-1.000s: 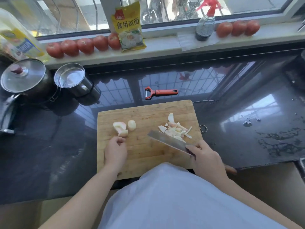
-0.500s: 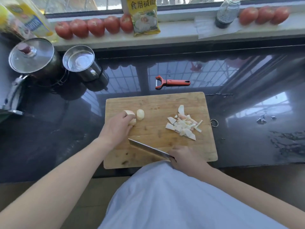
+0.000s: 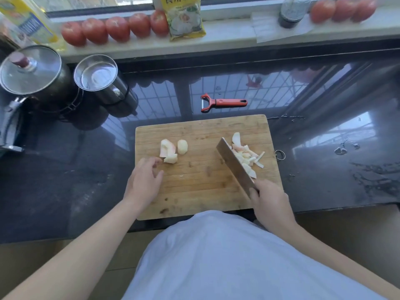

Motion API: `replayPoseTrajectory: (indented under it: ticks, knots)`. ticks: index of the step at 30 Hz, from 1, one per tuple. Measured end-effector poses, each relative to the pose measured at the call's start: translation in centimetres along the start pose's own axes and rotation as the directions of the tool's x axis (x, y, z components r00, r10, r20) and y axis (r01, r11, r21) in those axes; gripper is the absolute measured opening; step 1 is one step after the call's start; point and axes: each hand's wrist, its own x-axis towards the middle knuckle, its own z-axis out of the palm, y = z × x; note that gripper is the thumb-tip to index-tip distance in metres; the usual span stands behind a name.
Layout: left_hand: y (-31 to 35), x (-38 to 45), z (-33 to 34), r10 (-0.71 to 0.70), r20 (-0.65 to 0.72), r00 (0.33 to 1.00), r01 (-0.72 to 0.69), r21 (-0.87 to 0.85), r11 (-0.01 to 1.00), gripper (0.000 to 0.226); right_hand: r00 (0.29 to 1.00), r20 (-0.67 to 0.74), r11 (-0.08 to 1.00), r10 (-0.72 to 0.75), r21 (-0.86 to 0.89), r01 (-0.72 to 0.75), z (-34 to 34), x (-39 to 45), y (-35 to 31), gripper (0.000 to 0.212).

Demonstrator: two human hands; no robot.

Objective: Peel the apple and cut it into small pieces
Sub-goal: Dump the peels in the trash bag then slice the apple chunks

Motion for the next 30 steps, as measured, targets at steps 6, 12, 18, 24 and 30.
replayPoseTrajectory:
  ticks: [6, 12, 18, 24, 30]
  knots:
    - [1.0, 2.9, 1.3, 0.451, -0.023, 0.892, -0.356, 0.578, 0.734, 0.041, 0.997, -0.018, 0.991, 0.073, 0.114, -0.07, -1.3, -0.2, 0.9, 0.028]
    - [0.6, 5.1, 0.0, 0.651, 0.422, 0.631, -0.637, 0.761, 0.124, 0.027, 0.999, -0.036, 0.985, 0.025, 0.169, -0.018, -1.1, 0.5, -0.1, 0.025]
    - [2.6, 3.3, 0.3, 0.567, 0.368, 0.737, -0.627, 0.684, 0.372, 0.022, 1.0, 0.025, 0.993, 0.012, 0.12, -0.015, -0.8, 0.7, 0.4, 0.028]
    - [-1.3, -0.9, -1.4, -0.462, 0.153, 0.874, 0.465, -0.543, 0.699, 0.017, 0.921, 0.231, 0.946, -0.314, -0.008, 0.325, 0.7, 1.1, -0.9, 0.032]
    - [-2.1, -4.8, 0.9, -0.527, 0.304, 0.794, 0.595, -0.571, 0.566, 0.018, 0.869, 0.287, 0.882, -0.403, -0.131, 0.452, 3.9, 1.1, -2.5, 0.02]
